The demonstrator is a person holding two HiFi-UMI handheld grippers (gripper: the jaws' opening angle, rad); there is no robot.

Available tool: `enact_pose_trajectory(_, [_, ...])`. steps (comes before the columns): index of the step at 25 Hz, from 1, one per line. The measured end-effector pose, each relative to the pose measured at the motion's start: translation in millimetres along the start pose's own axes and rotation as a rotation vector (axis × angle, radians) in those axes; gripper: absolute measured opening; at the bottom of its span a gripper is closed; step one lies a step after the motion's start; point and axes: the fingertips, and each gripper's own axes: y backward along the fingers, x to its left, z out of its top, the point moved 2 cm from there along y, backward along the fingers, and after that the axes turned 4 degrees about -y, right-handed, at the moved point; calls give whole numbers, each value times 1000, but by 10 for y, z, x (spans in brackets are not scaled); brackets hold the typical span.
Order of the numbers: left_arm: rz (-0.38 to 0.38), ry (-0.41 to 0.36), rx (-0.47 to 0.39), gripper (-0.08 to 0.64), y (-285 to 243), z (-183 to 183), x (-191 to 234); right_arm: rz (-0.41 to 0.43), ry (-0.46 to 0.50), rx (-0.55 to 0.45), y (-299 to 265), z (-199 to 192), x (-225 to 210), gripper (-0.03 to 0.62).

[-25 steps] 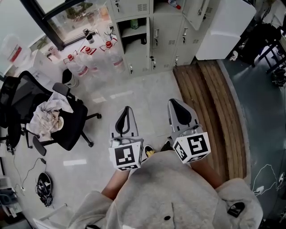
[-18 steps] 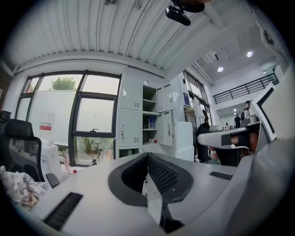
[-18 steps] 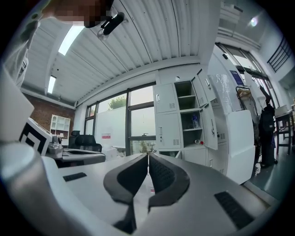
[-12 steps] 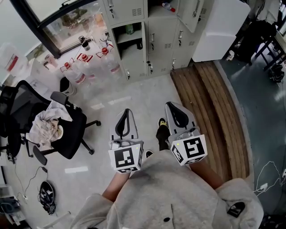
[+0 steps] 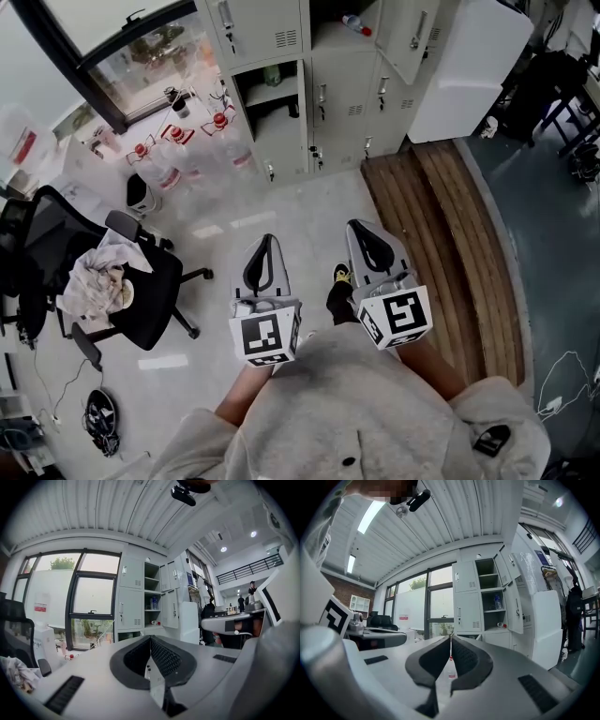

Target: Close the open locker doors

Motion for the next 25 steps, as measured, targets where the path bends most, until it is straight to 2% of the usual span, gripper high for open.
enact_pose_trajectory(10, [-37, -5, -3, 11, -881, 154, -22, -30, -32, 0, -617, 40, -638, 28])
enact_pose_trajectory(25, [13, -16, 36, 11, -2027, 336, -54, 6, -66, 15, -1467, 182, -1517, 28])
